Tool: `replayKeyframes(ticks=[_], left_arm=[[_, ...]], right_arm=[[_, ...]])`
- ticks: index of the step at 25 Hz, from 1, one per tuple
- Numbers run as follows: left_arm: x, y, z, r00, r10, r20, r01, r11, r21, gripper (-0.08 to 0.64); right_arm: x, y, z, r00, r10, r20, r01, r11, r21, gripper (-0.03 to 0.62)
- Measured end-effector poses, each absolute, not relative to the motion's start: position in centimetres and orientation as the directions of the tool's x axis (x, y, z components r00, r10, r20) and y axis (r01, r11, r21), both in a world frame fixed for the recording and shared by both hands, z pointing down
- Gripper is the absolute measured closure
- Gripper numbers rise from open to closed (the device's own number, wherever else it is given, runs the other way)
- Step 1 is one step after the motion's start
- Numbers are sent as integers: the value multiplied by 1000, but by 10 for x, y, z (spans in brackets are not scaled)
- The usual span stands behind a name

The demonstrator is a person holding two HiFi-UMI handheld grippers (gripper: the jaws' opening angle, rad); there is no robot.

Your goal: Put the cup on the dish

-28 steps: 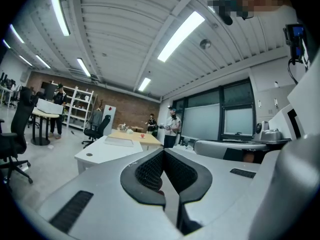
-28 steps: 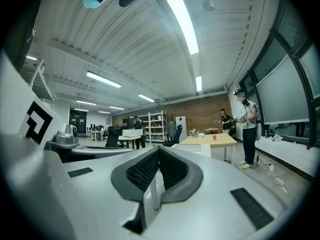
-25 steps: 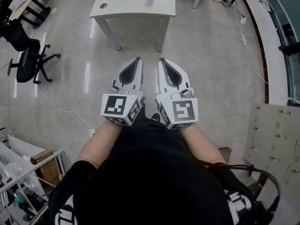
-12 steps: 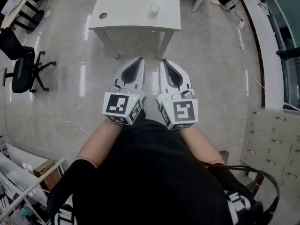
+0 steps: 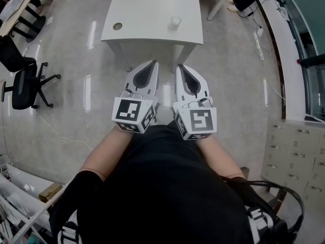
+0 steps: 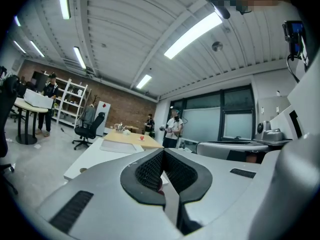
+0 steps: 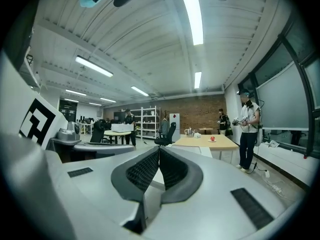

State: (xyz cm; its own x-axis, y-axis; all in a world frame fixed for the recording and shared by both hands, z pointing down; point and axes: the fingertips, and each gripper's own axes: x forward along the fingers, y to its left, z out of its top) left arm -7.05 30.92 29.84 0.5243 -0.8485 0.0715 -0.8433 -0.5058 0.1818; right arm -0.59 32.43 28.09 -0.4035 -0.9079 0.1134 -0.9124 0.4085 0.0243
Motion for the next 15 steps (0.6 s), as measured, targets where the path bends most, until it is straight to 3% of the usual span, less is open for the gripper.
replayKeyframes(ticks=[15], left_arm=[[-62, 267, 306, 508, -854, 108, -856, -487, 173, 557]], right_arm=[[2, 276, 285, -423, -902, 87, -906, 424, -7, 578]])
